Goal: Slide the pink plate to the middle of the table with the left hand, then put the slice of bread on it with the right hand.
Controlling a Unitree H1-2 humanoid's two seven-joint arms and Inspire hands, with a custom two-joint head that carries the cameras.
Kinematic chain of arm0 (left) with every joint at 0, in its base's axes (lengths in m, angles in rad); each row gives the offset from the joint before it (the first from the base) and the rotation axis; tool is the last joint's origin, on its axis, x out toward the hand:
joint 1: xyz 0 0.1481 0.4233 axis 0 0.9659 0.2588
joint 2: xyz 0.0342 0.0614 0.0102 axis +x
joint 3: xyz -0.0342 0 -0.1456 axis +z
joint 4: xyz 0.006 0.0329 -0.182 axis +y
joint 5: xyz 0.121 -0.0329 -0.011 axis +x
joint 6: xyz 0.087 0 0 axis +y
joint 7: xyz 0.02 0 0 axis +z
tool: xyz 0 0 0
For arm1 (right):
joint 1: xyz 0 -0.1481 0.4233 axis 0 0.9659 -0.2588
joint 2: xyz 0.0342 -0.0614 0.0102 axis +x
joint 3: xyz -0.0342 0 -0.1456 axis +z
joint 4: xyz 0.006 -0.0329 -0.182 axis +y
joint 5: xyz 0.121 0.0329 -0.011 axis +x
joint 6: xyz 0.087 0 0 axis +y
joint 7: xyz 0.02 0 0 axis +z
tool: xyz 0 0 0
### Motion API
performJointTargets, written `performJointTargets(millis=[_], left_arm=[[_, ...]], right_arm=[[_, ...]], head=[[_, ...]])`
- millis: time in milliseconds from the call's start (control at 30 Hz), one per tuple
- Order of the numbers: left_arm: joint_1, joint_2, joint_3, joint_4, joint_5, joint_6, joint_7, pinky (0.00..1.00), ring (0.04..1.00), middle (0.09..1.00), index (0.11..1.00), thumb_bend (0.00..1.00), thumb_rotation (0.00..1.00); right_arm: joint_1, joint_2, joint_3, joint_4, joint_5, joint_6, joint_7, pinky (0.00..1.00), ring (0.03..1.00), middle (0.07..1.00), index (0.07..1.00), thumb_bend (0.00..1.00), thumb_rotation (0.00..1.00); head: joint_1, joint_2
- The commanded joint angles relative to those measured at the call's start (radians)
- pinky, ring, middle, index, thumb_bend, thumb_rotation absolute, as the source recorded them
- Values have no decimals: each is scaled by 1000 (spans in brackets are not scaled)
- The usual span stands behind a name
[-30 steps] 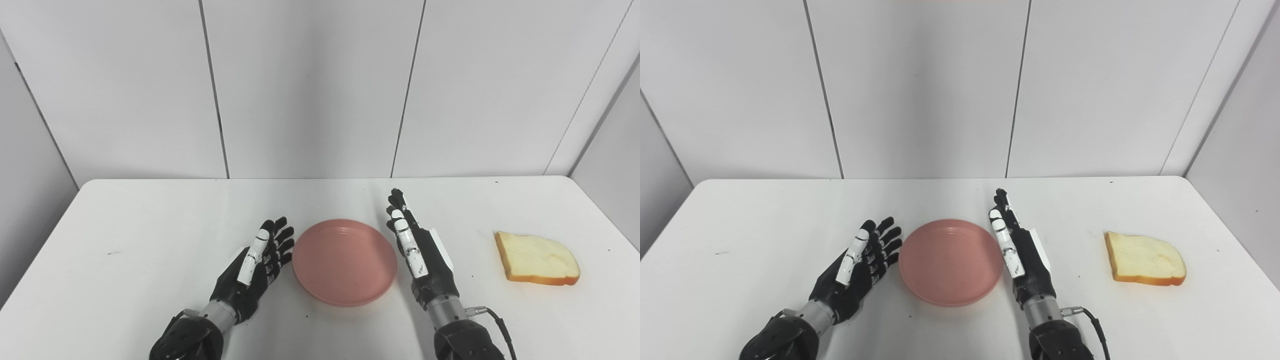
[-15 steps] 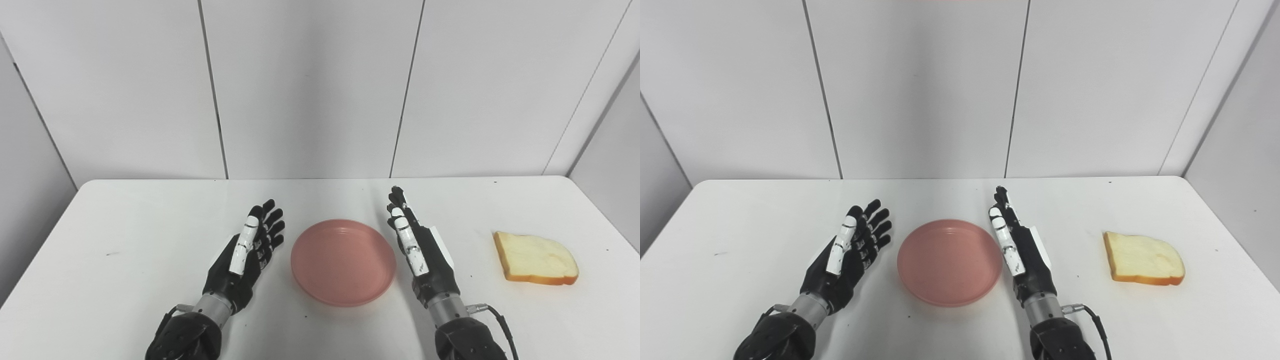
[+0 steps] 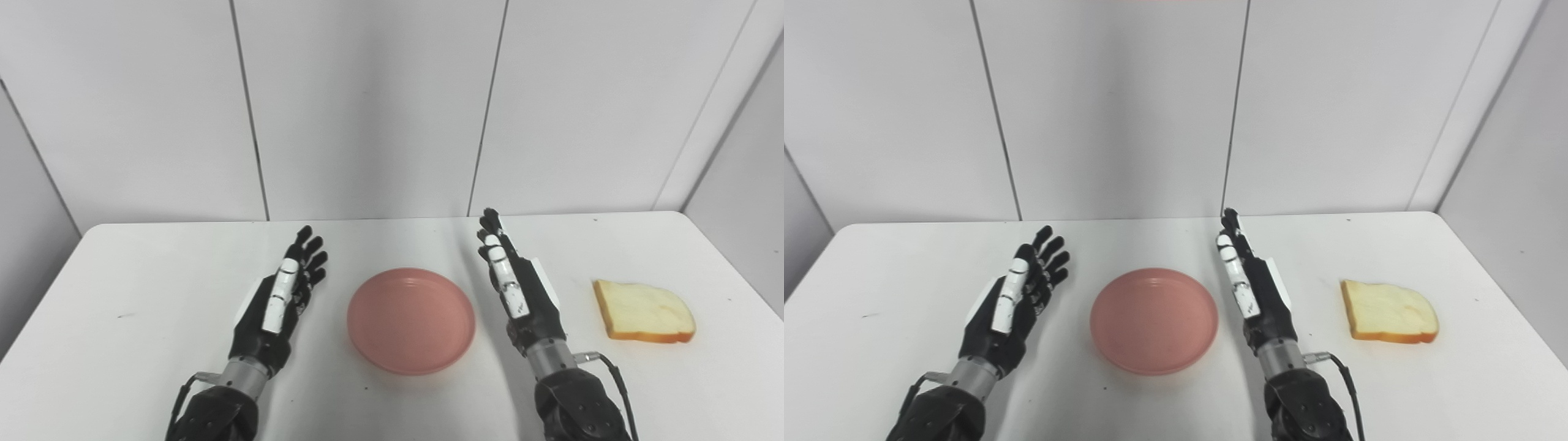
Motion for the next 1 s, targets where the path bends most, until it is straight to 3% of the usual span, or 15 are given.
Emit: performJointTargets(millis=[0,200,367,467,500,600,700,800,867,967], left_arm=[[-11,14,4,-11,16,-54,-3,972,962,978,987,645,1000],[5,42,7,-17,-4,-59,-25,973,972,984,992,669,1000],[1,54,13,5,-15,-82,-39,972,975,988,996,690,1000],[-4,48,19,22,-27,-90,-43,970,967,984,992,673,1000],[-5,48,19,24,-30,-90,-44,971,967,984,991,673,1000],[-7,50,18,30,-28,-87,-43,966,966,982,991,684,1000],[-7,55,26,39,-37,-90,-45,971,968,984,991,683,1000],[-9,69,33,52,-37,-107,-54,986,974,986,989,693,1000],[-6,80,38,55,-34,-119,-60,984,971,977,980,693,1000],[-5,86,51,58,-47,-124,-65,973,964,967,970,687,1000]], right_arm=[[-45,-8,-13,-58,-16,-25,-21,984,981,997,988,413,910],[-103,-62,-65,-95,4,20,-15,915,951,997,999,516,769],[-163,-146,-76,-146,-73,95,-13,832,883,978,1000,572,687],[-187,-248,-55,-163,-169,138,17,817,917,966,990,640,706],[-193,-273,-52,-164,-185,145,27,850,935,965,984,684,670],[-217,-390,-40,-175,-175,201,129,923,971,994,998,851,510],[-232,-514,13,-199,-244,291,245,955,995,999,1000,964,467],[-225,-578,33,-213,-331,312,318,944,997,1000,1000,998,421],[-215,-615,25,-214,-387,312,373,914,985,999,1000,1000,355],[-215,-651,-5,-195,-443,312,463,918,976,987,999,1000,353]], head=[[0,0],[-90,-16],[-111,-19],[-124,-22],[-124,-22],[-136,-20],[-178,-23],[-214,-23],[-227,-23],[-246,-21]])
